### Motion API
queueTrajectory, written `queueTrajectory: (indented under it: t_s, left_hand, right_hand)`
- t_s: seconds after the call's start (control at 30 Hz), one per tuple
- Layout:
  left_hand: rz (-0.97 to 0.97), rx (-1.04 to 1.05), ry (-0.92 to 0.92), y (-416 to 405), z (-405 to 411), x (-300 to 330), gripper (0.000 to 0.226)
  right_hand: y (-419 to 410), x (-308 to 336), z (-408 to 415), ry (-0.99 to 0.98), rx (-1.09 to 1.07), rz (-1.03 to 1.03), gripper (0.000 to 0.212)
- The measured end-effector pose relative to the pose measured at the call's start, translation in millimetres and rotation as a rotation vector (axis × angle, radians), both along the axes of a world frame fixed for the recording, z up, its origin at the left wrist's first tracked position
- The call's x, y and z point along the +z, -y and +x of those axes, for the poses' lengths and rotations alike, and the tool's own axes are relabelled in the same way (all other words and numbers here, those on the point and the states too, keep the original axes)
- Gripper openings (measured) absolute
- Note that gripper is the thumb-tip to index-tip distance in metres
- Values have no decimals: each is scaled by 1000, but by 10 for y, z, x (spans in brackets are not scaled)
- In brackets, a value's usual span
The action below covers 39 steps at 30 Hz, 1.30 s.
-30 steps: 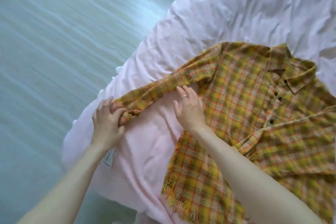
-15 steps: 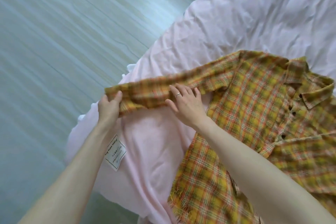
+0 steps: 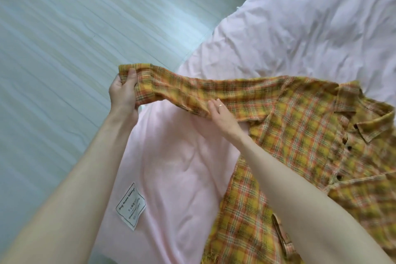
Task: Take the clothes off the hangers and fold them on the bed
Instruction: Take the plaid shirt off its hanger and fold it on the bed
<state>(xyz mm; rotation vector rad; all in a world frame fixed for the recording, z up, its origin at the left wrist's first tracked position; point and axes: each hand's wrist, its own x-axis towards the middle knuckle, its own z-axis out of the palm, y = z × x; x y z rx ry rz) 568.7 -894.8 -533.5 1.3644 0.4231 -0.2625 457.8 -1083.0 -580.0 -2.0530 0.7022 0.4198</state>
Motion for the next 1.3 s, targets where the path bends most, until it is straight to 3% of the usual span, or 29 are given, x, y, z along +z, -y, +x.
queueTrajectory:
  t_s: [0.07, 0.2, 0.33, 0.43, 0.63, 0.77, 0.83, 0.97, 1.1, 1.2, 1.3]
  left_hand:
    - [-67, -76, -10, 208, -114, 86, 13]
    - [21, -315, 86, 762, -498, 249, 15]
    - [61, -642, 253, 1450, -1079, 454, 18]
    - [225, -866, 360, 1959, -1647, 475, 27]
    - [225, -1301, 328, 2556, -2871, 438, 43]
    - [229, -1583, 311, 2722, -3571, 376, 43]
    - [259, -1668, 308, 2801, -3880, 292, 45]
    - [322, -1700, 321, 2853, -4219, 103, 43]
    - [435, -1568, 345, 2796, -4353, -42, 40]
    - [589, -1479, 572, 2730, -4335, -193, 39]
    - [874, -1508, 761, 2684, -4279, -357, 55]
  right_hand:
    - [82, 144, -37, 84, -262, 223, 55]
    - [448, 423, -395, 201, -600, 484, 40]
    - [838, 746, -974, 327, -762, 609, 37]
    - [1111, 912, -1533, 359, -815, 596, 37]
    - [1552, 944, -2794, 372, -1035, 803, 58]
    - [1778, 790, -3622, 376, -1151, 942, 85]
    - [1855, 735, -3969, 367, -1171, 988, 82]
    - [1934, 587, -4334, 337, -1261, 1056, 44]
    - [1978, 433, -4550, 284, -1336, 936, 31]
    - [2030, 334, -4665, 253, -1360, 783, 23]
    - [2078, 231, -4784, 175, -1333, 672, 20]
